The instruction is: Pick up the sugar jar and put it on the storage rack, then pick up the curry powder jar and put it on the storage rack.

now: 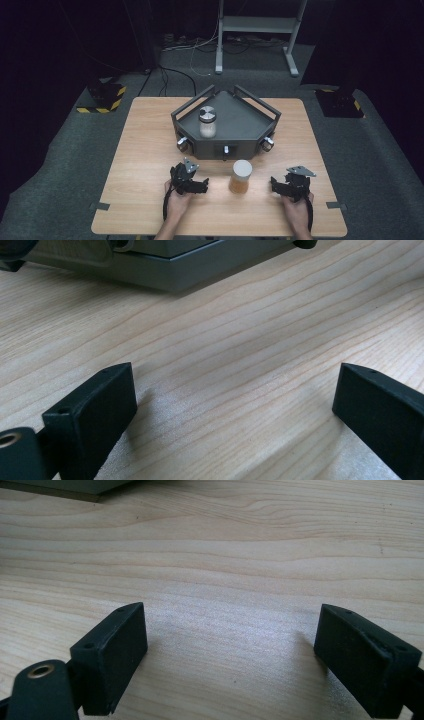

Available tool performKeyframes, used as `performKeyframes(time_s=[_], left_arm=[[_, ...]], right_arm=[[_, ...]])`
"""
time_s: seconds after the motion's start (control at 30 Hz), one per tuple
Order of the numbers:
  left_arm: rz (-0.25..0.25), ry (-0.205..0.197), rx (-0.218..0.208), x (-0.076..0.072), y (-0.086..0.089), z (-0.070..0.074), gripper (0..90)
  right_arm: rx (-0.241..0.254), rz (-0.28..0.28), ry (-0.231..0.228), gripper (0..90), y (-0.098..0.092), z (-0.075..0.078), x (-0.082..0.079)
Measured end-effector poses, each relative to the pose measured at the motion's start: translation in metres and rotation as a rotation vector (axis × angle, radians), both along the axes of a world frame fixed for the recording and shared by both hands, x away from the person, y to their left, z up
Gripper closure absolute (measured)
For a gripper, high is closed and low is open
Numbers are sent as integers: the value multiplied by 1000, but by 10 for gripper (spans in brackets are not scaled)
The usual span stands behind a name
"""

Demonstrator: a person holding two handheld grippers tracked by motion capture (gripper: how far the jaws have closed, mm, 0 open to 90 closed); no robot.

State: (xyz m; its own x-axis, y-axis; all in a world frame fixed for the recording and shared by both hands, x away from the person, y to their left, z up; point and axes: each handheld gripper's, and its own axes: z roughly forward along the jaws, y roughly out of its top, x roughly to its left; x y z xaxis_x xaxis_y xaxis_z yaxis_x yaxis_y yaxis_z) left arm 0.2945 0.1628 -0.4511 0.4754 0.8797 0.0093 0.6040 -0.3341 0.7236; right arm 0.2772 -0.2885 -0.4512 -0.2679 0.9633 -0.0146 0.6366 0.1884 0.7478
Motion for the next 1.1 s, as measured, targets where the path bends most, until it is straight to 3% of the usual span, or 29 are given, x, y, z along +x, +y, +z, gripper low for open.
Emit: performKeyframes(time_s=[1.1], left_arm=[[10,-7,-5,-6,0,-1,61]], right_arm=[[-1,0,0,137,0,0,0]])
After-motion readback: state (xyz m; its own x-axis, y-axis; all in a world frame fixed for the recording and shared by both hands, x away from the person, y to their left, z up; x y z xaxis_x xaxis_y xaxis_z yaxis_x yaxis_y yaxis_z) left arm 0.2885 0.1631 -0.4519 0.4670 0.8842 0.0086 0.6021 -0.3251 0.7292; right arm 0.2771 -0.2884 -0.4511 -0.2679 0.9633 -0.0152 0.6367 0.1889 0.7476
